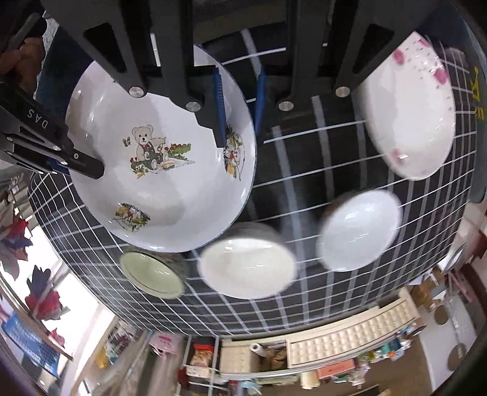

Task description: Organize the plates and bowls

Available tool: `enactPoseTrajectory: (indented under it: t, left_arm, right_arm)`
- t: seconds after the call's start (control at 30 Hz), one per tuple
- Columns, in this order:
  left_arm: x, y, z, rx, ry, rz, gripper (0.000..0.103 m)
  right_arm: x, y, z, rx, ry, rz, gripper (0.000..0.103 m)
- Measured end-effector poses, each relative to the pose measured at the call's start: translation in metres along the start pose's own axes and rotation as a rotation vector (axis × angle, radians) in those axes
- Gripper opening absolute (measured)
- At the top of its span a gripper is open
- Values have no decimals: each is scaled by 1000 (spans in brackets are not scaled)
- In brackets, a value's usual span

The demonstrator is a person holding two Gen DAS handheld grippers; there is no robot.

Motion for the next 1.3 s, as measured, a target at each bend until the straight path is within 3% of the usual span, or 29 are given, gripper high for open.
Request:
enactPoseTrajectory:
  t: [0.37,0.77,1.0,1.3]
  left_arm:
    - [46,91,-47,-48,-45,-134,15]
    - [103,191,-77,-112,-47,-266,15]
    - [121,230,-76,-127,-38,-310,15]
    - [122,254,-54,-107,-7,-343,15]
  right_arm:
    - [-4,97,5,-61,-16,-125,21]
    - [4,199,36,-119,24,-245,21]
    - [8,233,52,-128,55,-276,21]
    - [5,254,77,-100,98,-282,21]
Point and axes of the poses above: each gripper's, at about its wrist camera, not at the fingertips, and z roughly the way its jaws point, y to its left, x to its underside, the point moved 1 cm from there along z, roughly the way its jaws point, and after that the axes turned 4 degrees about y, right-handed, at the moved point
